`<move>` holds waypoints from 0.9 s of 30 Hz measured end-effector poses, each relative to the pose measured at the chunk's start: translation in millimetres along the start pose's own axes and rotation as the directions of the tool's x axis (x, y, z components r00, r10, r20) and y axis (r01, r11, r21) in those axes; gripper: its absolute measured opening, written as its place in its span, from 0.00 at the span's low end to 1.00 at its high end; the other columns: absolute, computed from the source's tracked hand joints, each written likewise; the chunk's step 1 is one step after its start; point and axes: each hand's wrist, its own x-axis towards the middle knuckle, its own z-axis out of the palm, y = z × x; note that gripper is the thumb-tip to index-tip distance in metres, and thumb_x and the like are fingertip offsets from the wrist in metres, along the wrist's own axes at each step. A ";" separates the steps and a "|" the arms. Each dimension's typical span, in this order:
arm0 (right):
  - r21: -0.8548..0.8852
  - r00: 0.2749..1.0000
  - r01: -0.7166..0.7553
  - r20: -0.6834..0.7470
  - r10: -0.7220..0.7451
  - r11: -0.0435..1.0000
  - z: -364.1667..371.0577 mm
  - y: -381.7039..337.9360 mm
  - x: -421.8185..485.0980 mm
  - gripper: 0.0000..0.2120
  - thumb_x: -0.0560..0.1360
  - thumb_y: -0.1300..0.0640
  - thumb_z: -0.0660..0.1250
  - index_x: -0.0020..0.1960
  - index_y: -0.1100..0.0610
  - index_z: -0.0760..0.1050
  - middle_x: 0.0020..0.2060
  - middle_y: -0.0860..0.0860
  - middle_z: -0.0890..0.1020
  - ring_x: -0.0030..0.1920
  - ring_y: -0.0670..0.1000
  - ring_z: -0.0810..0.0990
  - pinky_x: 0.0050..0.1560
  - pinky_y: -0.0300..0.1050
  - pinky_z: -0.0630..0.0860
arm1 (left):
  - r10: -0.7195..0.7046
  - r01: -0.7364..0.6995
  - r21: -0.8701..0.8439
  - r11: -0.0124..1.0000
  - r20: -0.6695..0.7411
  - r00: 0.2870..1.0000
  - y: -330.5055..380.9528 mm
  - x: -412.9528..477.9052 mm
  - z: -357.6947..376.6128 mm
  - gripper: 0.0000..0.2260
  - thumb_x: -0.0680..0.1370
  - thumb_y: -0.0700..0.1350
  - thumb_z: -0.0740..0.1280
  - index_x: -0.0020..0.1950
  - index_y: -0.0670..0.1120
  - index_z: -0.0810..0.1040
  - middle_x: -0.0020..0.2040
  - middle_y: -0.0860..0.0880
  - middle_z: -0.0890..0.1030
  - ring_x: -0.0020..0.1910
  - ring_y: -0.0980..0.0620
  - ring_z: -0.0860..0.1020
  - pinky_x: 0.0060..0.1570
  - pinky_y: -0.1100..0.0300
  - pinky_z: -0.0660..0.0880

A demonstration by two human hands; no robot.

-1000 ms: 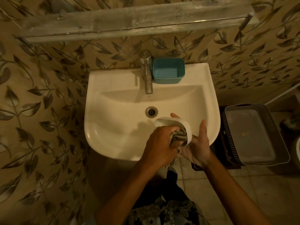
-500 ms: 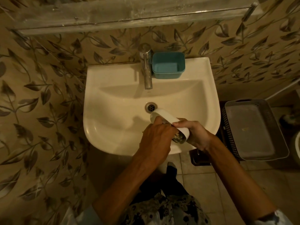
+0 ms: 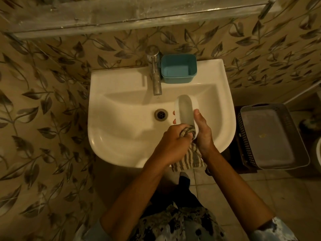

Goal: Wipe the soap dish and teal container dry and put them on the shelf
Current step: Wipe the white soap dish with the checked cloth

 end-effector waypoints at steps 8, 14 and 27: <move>0.003 0.990 0.112 0.089 -0.112 0.994 1.4 -6.4 -3.5 0.19 0.82 0.60 0.50 0.67 0.53 0.73 0.56 0.52 0.82 0.55 0.50 0.81 0.58 0.47 0.77 | -0.036 0.069 -0.274 0.959 0.122 0.992 -5.4 9.8 -9.0 0.11 0.81 0.42 0.59 0.60 0.52 0.74 0.53 0.56 0.79 0.48 0.65 0.78 0.45 0.69 0.73; 0.009 0.994 -0.096 0.051 0.096 0.995 -13.4 -13.8 2.6 0.27 0.76 0.45 0.60 0.72 0.55 0.65 0.56 0.59 0.82 0.52 0.59 0.82 0.52 0.57 0.80 | 0.362 -0.371 0.631 0.681 0.150 0.920 -34.4 -0.3 -4.7 0.31 0.68 0.34 0.73 0.68 0.49 0.71 0.59 0.48 0.76 0.54 0.52 0.69 0.52 0.59 0.71; 0.212 0.960 -0.278 0.106 0.261 0.937 -20.4 22.0 -16.9 0.24 0.78 0.42 0.56 0.61 0.57 0.79 0.56 0.56 0.82 0.57 0.54 0.80 0.59 0.49 0.76 | 0.424 -0.150 0.654 0.742 -0.284 0.860 -2.7 14.7 -17.3 0.16 0.73 0.41 0.70 0.60 0.46 0.77 0.51 0.46 0.81 0.51 0.48 0.74 0.44 0.60 0.72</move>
